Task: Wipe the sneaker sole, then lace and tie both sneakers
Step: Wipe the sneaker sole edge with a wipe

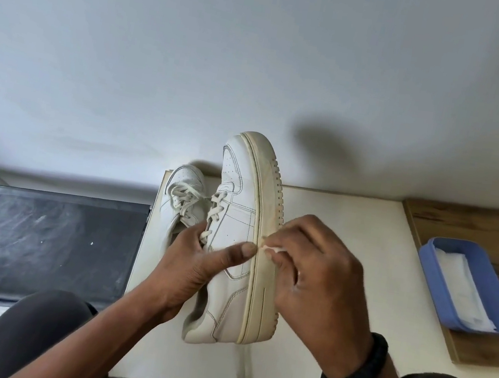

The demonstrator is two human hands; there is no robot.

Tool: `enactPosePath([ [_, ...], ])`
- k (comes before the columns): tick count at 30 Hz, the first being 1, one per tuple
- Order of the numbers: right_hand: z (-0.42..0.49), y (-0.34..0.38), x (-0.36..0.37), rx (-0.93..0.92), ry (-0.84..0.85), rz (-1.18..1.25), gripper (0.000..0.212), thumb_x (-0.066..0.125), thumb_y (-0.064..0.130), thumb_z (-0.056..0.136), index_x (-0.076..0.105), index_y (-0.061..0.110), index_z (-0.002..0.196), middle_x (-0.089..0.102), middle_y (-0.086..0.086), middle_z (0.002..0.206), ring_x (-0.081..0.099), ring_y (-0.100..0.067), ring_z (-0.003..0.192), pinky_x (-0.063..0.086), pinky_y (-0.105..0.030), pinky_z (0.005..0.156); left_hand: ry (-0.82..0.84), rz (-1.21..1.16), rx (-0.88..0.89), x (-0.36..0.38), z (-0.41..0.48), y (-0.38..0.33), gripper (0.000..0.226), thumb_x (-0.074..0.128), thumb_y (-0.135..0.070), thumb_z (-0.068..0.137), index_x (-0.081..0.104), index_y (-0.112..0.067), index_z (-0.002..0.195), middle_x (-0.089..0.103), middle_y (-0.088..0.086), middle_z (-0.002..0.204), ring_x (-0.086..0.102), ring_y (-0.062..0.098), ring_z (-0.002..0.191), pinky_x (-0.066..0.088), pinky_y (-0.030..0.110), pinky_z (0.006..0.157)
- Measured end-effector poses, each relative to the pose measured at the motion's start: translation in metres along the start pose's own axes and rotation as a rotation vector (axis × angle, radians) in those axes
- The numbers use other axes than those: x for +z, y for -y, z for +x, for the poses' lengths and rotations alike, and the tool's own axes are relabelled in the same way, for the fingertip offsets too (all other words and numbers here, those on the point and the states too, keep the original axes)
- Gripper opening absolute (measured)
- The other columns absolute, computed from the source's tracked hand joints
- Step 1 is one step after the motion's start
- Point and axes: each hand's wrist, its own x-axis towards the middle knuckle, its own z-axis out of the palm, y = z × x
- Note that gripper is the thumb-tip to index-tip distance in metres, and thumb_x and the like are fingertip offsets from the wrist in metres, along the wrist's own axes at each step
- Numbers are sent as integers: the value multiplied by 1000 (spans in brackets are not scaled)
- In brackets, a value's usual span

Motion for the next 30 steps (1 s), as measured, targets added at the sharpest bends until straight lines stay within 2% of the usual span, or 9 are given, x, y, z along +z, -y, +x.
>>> enactPosePath([
  [3,2,-3,-4,22,-58,-36,14,78,1,80,72,11,88,64,0,91,63,-16,79,58,-31,67,25,-1,-5,0,1,2,49,79,-18,84,64,-13,131,76,8,124,72,28,117,51,52,107],
  [9,-3,8,2,-69,41,-57,18,76,-4,77,70,10,86,61,0,89,61,-17,80,57,-31,65,87,-4,-15,-4,1,2,46,82,-15,85,66,-14,129,75,10,125,70,28,120,48,51,110],
  [13,-3,5,0,-58,22,-20,16,73,-3,78,70,11,86,60,1,88,61,-16,79,56,-31,65,124,20,0,-4,3,1,59,86,-26,73,66,-13,128,75,10,125,70,26,121,54,38,105],
  [17,-4,7,3,-72,73,-30,21,76,-5,74,70,12,84,61,2,88,60,-15,78,57,-30,64,147,40,-8,-2,1,2,57,89,-18,77,65,-16,128,75,8,125,70,23,120,55,31,103],
  [20,1,1,-1,-33,19,-14,18,76,-2,77,71,13,85,62,3,89,61,-13,78,55,-26,67,106,64,-14,1,1,-3,54,84,-6,79,63,-14,128,77,6,121,72,21,116,56,33,104],
  [24,5,-7,-7,27,-88,-24,17,77,-2,80,73,13,86,63,3,90,61,-11,78,52,-20,69,112,92,-22,3,0,-3,58,83,-5,80,59,-18,131,76,2,123,71,20,118,56,34,103],
  [26,3,-4,-6,6,-81,-31,15,78,-1,80,73,12,86,64,2,89,61,-12,78,53,-20,68,113,90,-30,1,0,-1,61,86,-6,79,59,-20,132,76,2,124,71,20,119,55,34,104],
  [30,2,3,-4,-52,-43,-17,16,77,-3,79,75,11,86,63,2,87,61,-12,76,53,-20,66,118,96,-27,-3,-1,-2,65,85,-10,79,56,-19,137,74,4,129,69,21,123,49,44,110],
])
